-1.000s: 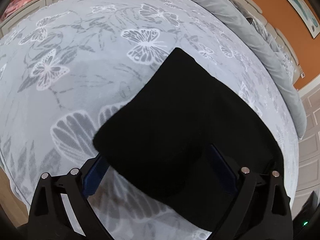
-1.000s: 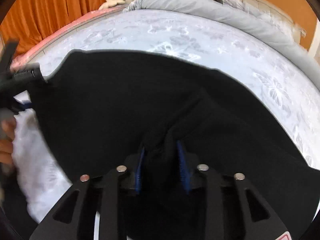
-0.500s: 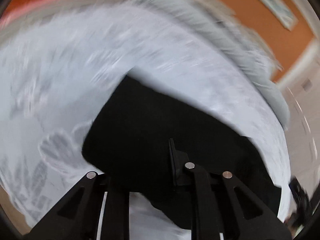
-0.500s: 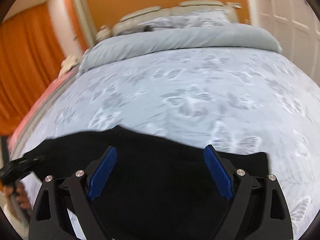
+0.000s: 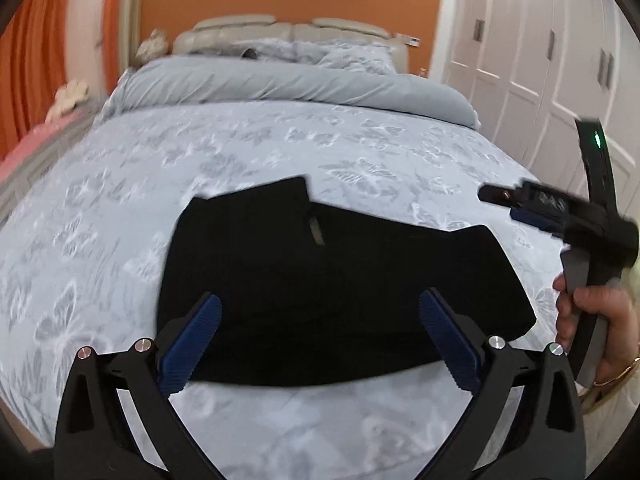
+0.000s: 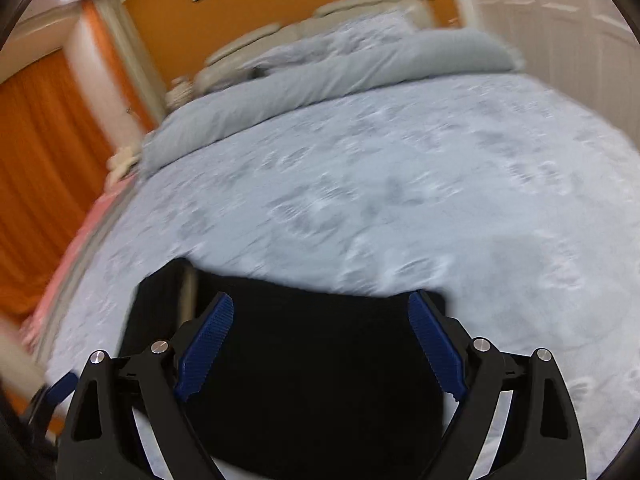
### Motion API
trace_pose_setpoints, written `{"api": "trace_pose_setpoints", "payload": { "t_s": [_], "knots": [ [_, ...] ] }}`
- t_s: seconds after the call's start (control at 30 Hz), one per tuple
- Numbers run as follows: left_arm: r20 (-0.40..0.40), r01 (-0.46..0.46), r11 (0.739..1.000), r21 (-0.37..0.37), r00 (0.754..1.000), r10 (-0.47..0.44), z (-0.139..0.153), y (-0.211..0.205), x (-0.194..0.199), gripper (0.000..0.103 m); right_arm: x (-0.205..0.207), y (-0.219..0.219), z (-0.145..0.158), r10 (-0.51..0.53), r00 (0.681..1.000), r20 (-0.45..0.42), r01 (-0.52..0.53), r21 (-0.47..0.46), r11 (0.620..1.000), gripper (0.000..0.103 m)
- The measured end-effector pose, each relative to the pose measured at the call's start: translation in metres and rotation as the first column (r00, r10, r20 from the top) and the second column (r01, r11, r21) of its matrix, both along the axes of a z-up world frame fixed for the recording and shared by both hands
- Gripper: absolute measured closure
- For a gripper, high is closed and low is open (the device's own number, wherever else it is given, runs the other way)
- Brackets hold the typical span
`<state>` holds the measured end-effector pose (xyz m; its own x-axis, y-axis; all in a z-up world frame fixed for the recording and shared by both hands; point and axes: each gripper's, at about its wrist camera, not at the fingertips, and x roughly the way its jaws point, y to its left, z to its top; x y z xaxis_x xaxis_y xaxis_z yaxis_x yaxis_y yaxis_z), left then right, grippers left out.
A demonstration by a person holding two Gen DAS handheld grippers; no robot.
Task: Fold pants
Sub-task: 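Open the right gripper and smooth the folded pants flat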
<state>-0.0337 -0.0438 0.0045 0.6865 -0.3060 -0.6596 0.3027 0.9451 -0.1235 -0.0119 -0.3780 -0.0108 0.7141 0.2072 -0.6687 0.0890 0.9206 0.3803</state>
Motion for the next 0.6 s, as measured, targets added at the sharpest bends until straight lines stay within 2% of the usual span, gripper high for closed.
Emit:
{"api": "trace_pose_setpoints", "payload": {
  "t_s": [0.07,0.13,0.17,0.27,0.37,0.47,0.5,0.53,0.57,0.6],
  "knots": [
    [-0.027,-0.073,0.997,-0.008,0.997,0.073,-0.002,0.027,0.008,0.005,0.009,0.021,-0.011,0.102,0.994,-0.04,-0.099,0.072,0.992,0.016],
    [-0.026,-0.182,0.983,0.004,0.983,0.182,-0.003,0.06,0.026,0.005,0.019,0.043,-0.02,0.177,0.981,-0.073,-0.168,0.126,0.978,0.016],
    [-0.028,-0.241,0.97,0.0,0.97,0.241,-0.003,0.078,0.037,0.005,0.025,0.057,-0.023,0.218,0.972,-0.084,-0.205,0.147,0.968,0.016],
    [-0.028,-0.341,0.939,-0.043,0.94,0.34,-0.007,0.115,0.06,0.005,0.043,0.095,-0.029,0.3,0.949,-0.099,-0.28,0.176,0.944,0.016],
    [-0.011,-0.398,0.916,-0.037,0.917,0.398,-0.017,0.135,0.071,0.005,0.063,0.123,-0.045,0.322,0.934,-0.156,-0.29,0.197,0.936,0.016],
    [-0.055,-0.421,0.904,-0.074,0.907,0.417,-0.028,0.154,0.074,0.005,0.076,0.141,-0.063,0.326,0.918,-0.226,-0.279,0.215,0.936,0.013],
    [-0.066,-0.418,0.904,-0.093,0.908,0.413,-0.028,0.158,0.075,0.005,0.076,0.149,-0.064,0.321,0.924,-0.208,-0.285,0.185,0.94,0.025],
    [-0.071,-0.416,0.902,-0.111,0.909,0.41,-0.028,0.163,0.076,0.005,0.075,0.158,-0.062,0.343,0.921,-0.182,-0.318,0.153,0.936,0.049],
    [-0.065,-0.416,0.902,-0.114,0.909,0.412,-0.026,0.164,0.076,0.005,0.075,0.165,-0.061,0.361,0.915,-0.182,-0.338,0.146,0.93,0.083],
    [-0.053,-0.421,0.901,-0.108,0.907,0.418,-0.025,0.167,0.076,0.005,0.073,0.167,-0.058,0.359,0.919,-0.166,-0.335,0.156,0.929,0.086]
  ]
}}
